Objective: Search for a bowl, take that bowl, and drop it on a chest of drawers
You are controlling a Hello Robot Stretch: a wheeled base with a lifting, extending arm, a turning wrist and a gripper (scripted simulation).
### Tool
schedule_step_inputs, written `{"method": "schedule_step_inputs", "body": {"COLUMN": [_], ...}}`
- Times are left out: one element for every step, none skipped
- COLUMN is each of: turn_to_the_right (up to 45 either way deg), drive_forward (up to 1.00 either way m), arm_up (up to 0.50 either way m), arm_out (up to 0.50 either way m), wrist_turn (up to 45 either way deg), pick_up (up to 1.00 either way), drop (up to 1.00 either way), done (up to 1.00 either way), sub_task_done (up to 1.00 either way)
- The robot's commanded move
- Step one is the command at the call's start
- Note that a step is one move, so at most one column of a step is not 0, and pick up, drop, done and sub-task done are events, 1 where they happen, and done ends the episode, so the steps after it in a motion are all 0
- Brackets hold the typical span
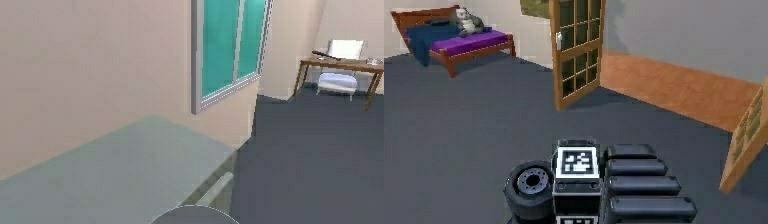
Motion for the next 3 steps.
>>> {"method": "schedule_step_inputs", "body": {"turn_to_the_right": [24.0,0.0,-45.0], "drive_forward": [0.0,0.15,0.0], "arm_up": [0.0,0.0,0.0], "arm_out": [0.0,0.0,0.0], "wrist_turn": [0.0,0.0,0.0], "pick_up": [0.0,0.0,0.0], "drop": [0.0,0.0,0.0], "done": [0.0,0.0,0.0], "sub_task_done": [0.0,0.0,0.0]}}
